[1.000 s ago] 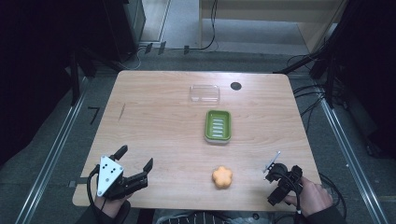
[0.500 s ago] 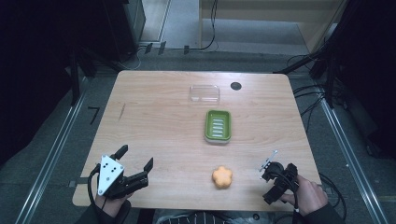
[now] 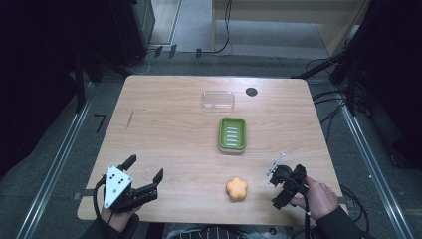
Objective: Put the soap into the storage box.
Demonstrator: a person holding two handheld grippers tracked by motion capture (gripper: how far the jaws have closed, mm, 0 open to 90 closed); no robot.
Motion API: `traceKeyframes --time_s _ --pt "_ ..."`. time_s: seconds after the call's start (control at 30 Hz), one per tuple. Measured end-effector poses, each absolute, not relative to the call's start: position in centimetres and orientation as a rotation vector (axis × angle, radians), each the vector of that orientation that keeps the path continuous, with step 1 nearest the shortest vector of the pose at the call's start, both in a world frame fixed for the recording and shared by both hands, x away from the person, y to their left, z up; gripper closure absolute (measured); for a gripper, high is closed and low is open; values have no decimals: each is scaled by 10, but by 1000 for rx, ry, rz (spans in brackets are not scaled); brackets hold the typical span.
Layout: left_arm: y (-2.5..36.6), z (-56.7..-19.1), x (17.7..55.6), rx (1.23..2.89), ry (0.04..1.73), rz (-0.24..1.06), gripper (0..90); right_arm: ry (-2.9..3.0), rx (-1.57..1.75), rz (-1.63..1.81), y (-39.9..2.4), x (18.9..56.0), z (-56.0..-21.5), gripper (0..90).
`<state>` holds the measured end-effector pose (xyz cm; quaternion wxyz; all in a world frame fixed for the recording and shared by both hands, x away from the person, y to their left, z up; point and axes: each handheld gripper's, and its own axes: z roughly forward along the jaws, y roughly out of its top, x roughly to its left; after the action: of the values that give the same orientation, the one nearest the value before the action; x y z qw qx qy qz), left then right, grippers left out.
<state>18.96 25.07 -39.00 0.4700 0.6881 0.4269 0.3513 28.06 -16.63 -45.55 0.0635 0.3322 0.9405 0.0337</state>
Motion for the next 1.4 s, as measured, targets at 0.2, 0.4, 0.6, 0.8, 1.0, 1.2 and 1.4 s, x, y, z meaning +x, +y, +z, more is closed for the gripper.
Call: traceKeyframes --time_s 0.2,0.4,0.6,0.8,1.0,1.2,1.4 --pt "249 -390 191 1690 1046 856 137 2846 922 123 -150 283 -451 37" --pt "250 -390 190 1680 1053 859 137 2854 835 128 -137 285 -447 35" --pt "249 -390 192 1688 1054 859 137 2863 794 140 -125 286 -445 34" --pt "250 -390 191 1683 1055 859 137 2886 704 128 -109 285 -443 34" --pt "250 -390 191 1685 1050 861 137 2901 665 134 -99 286 -442 33" --pt "250 -390 191 1685 1043 864 137 2926 626 149 -89 286 -443 27" --pt "250 -390 190 1685 1040 863 137 2957 584 149 -78 286 -446 9"
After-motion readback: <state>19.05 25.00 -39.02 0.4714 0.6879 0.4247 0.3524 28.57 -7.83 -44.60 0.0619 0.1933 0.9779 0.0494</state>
